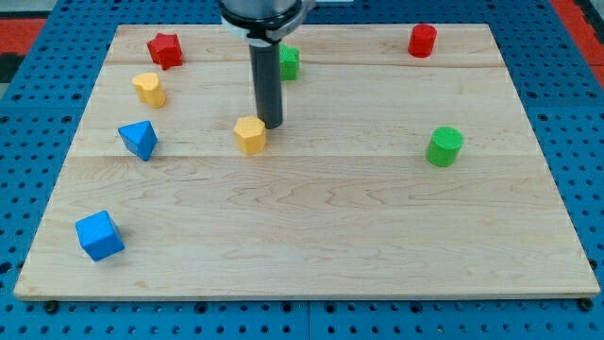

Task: Push the yellow hexagon to the bottom center

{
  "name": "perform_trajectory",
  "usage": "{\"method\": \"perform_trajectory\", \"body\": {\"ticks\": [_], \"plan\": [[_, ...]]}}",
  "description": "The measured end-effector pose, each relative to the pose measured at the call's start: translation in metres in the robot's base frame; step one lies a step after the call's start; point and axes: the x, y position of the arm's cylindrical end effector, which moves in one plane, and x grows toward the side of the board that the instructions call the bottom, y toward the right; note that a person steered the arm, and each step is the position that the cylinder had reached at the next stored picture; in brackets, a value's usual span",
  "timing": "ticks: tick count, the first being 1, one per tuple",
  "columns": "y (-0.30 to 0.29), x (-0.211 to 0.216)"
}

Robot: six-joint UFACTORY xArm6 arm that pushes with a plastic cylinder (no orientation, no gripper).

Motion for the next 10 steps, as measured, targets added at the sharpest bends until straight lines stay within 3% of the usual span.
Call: {"method": "perform_trajectory", "body": {"ticks": [1, 5, 6, 8, 10], "plan": [[-0.015, -0.012], [-0.048, 0.043], [-0.022, 0.063], [-0.011, 0.043], [0.002, 0.084]]}}
